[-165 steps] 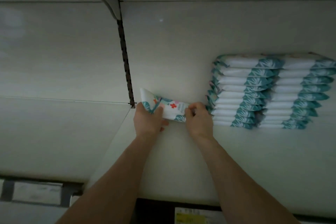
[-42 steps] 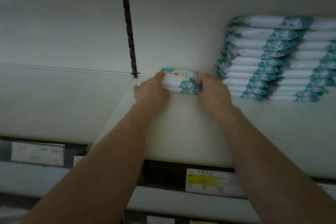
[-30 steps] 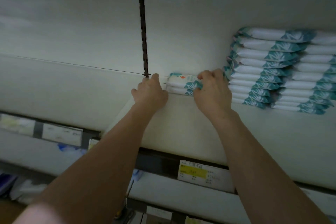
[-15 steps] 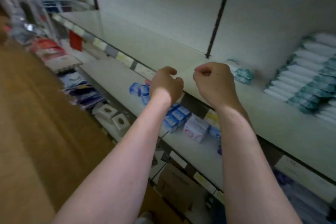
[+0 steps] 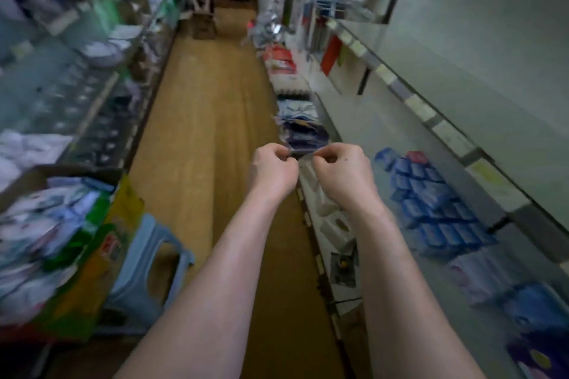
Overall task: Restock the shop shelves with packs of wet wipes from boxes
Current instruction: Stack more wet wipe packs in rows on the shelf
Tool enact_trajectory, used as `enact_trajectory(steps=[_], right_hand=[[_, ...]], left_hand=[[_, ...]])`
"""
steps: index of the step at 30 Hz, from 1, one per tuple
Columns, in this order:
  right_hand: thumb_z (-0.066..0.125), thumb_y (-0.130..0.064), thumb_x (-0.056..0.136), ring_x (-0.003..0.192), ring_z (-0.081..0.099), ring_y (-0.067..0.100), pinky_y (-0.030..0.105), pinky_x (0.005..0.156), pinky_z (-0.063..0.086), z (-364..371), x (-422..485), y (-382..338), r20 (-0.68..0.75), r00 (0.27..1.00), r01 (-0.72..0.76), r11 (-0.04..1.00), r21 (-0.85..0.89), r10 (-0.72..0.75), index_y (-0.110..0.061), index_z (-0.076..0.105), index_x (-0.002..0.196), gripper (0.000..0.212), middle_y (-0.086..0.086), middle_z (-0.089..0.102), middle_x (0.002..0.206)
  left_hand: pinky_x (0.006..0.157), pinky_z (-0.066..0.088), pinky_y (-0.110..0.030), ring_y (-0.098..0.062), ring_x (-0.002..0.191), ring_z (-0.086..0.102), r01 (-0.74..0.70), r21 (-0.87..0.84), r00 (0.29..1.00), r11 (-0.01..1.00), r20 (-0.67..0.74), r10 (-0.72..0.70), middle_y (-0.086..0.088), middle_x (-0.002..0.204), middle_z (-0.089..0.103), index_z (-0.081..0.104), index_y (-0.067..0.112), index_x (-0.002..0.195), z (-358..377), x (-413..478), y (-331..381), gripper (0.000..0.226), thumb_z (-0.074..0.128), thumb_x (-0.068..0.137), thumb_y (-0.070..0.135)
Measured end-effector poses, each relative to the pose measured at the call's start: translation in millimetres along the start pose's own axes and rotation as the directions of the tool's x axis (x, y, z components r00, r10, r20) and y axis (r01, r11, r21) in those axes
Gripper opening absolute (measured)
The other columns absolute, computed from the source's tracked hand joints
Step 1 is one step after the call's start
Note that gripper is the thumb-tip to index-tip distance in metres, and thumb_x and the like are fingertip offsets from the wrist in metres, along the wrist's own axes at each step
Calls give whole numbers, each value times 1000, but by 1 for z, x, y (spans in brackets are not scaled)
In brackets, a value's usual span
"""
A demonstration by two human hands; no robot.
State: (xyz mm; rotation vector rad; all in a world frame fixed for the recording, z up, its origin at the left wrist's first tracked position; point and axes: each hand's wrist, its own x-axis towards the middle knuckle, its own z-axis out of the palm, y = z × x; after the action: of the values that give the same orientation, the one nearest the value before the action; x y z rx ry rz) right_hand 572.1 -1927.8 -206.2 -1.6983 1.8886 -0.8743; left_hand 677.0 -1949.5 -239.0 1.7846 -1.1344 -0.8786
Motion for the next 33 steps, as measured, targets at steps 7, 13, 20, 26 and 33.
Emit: enact_trajectory(steps=[7,13,20,26,33], right_hand=[[56,-23,94,86,57,11,25,72,45,120,1,-87,261,958,113,993,37,-118,-20,69,105,17,-3,65,97],[56,-23,92,93,63,22,34,82,53,224,-4,-160,439,887,139,989,39,-142,-19,71,100,18,4,69,97],[54,-22,89,92,64,32,43,82,54,339,-20,-214,591,799,127,992,18,-113,-20,72,96,19,12,70,94],[51,-18,92,85,62,30,37,72,51,410,-22,-232,708,702,142,989,-37,-74,-11,70,95,20,13,68,91],[50,-19,97,63,49,16,24,50,33,487,2,-244,810,584,160,986,-47,-56,-15,65,105,17,3,59,86]], left_hand=[[88,52,-34,-25,98,63,185,-32,957,982,-223,-187,-3,107,68,67,23,105,-121,46,-72,20,61,86,22],[90,50,-34,-27,103,62,292,-69,913,954,-279,-299,-8,112,67,67,17,108,-216,93,-139,22,61,87,18],[98,47,-37,-26,114,57,430,-104,853,897,-279,-441,-7,128,59,62,15,121,-302,122,-221,33,59,88,17],[88,50,-32,-24,105,59,531,-216,772,819,-274,-573,-6,132,55,57,14,126,-340,139,-282,37,59,90,17],[60,46,-22,-9,64,50,589,-449,644,672,-241,-726,1,93,55,49,12,136,-359,171,-321,43,55,93,11]])
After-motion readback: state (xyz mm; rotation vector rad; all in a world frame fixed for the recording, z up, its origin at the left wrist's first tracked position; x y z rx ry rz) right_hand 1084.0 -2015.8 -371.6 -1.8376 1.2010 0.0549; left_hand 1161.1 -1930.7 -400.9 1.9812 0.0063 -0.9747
